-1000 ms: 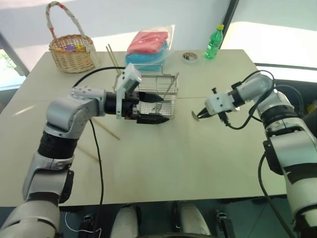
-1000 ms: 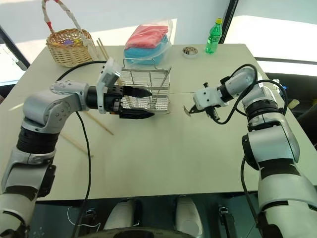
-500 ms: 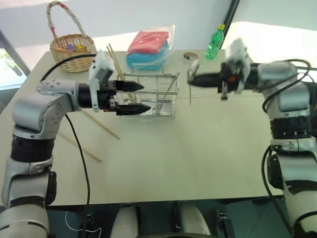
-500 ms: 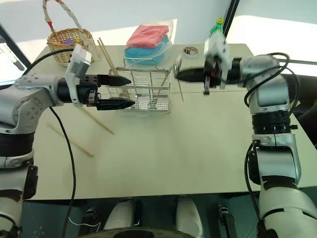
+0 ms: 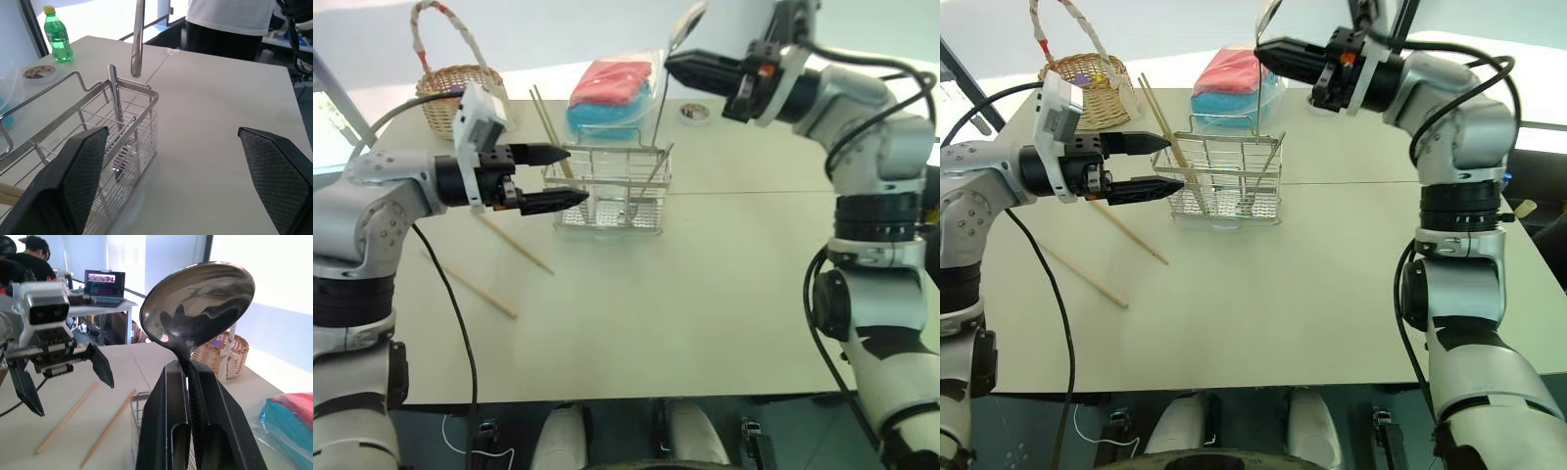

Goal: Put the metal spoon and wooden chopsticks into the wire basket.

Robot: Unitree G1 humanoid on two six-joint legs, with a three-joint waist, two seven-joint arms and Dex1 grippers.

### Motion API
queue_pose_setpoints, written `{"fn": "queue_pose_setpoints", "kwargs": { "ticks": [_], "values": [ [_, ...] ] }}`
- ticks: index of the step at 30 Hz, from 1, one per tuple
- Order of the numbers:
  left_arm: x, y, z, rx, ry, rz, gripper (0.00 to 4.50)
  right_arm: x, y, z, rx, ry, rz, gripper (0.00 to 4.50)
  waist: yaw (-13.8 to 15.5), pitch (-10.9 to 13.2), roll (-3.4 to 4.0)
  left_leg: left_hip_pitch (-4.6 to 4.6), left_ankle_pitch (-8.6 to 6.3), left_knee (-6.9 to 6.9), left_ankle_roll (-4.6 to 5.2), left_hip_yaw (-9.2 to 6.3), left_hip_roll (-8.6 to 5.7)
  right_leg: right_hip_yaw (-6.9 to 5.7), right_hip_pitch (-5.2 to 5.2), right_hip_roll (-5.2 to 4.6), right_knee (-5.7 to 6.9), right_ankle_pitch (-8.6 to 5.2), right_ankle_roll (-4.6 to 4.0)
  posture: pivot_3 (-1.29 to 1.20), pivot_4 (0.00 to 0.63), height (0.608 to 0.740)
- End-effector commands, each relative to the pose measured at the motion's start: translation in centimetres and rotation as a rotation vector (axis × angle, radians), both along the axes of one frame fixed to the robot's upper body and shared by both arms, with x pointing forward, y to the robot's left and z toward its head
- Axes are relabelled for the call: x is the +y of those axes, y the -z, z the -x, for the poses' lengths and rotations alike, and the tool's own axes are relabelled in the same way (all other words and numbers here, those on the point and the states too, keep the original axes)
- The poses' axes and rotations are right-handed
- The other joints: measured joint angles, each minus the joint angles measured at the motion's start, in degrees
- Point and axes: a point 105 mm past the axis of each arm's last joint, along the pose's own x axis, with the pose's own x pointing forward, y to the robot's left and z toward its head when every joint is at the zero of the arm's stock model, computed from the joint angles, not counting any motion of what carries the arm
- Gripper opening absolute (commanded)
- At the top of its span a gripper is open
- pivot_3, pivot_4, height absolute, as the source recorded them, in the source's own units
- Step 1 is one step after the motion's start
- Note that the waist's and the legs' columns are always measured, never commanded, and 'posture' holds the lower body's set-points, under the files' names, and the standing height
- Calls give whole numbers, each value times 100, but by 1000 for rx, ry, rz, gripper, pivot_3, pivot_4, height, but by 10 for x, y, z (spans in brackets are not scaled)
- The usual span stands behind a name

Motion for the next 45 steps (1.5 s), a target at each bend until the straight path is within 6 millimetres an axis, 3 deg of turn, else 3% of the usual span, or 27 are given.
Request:
{"fn": "queue_pose_setpoints", "kwargs": {
  "ticks": [1,7,8,10,15,20,23,26,28,31,34,37,41,45],
  "values": [
    [5,-18,4,-75,-14,15,4500,2,3,-8,-63,40,7,25,1,0,0,-1,0,0,0,0,0,0,-3,0,2,0,0,0,150,723],
    [6,-23,4,-86,-27,24,4500,10,29,-32,-52,140,25,25,-5,1,0,-8,0,-1,0,0,0,0,-11,0,6,1,2,0,150,723],
    [7,-23,4,-88,-29,25,4500,12,34,-34,-43,148,28,670,-6,1,0,-9,0,-2,0,0,0,0,-12,0,6,1,2,0,150,723],
    [7,-24,3,-90,-33,27,4500,12,38,-37,-33,161,24,1481,-7,1,1,-10,0,-2,0,0,0,0,-12,0,6,1,2,0,150,723],
    [12,-25,2,-95,-59,32,4500,12,40,-34,-42,177,22,4065,-2,1,1,-17,0,-1,0,0,0,0,-13,0,5,1,2,0,150,723],
    [20,-28,-2,-111,-115,57,4500,3,27,-27,-79,179,15,4065,-1,1,1,-17,0,-2,0,-2,0,-1,-17,0,5,1,2,0,150,723],
    [30,-35,-6,-138,-193,96,4500,-7,-3,-12,-142,151,-17,4065,4,2,1,-17,0,-2,0,-2,1,-1,-17,0,5,1,2,0,150,723],
    [44,-43,-10,-151,-282,149,4500,-10,-28,19,-212,36,-15,4065,7,3,0,-19,0,-2,0,-2,1,-1,-16,-1,3,1,2,0,150,723],
    [58,-47,-11,-151,-357,190,4500,-9,-31,50,-259,-82,49,4065,6,4,1,-19,0,-6,0,-2,1,-1,-17,0,0,1,3,0,150,723],
    [79,-46,-12,-145,-499,219,4500,-10,-15,85,-270,-201,176,4065,9,-5,-13,-13,-2,-17,3,-5,2,-5,-14,0,-3,1,5,0,150,723],
    [100,-35,-17,-113,-691,188,4500,-10,9,98,-238,-215,272,4065,3,-6,-33,-1,-3,-16,4,-5,3,-6,-5,-1,-4,-2,9,0,150,723],
    [125,-8,-25,42,-951,131,4500,-14,36,98,-198,-173,335,4065,8,0,-47,7,-3,-12,3,-4,3,-5,2,-2,-6,-4,4,0,150,723],
    [166,35,-22,338,-1377,127,4500,-17,56,89,-143,-109,333,4065,34,1,-50,21,-3,-5,2,-7,2,-4,18,-2,-4,-6,0,0,150,723],
    [184,64,-11,500,-1637,211,4500,-16,68,85,-110,-85,334,4065,18,2,-77,13,-2,-6,2,-12,-1,-5,17,0,-7,-3,8,0,150,723]
  ]
}}
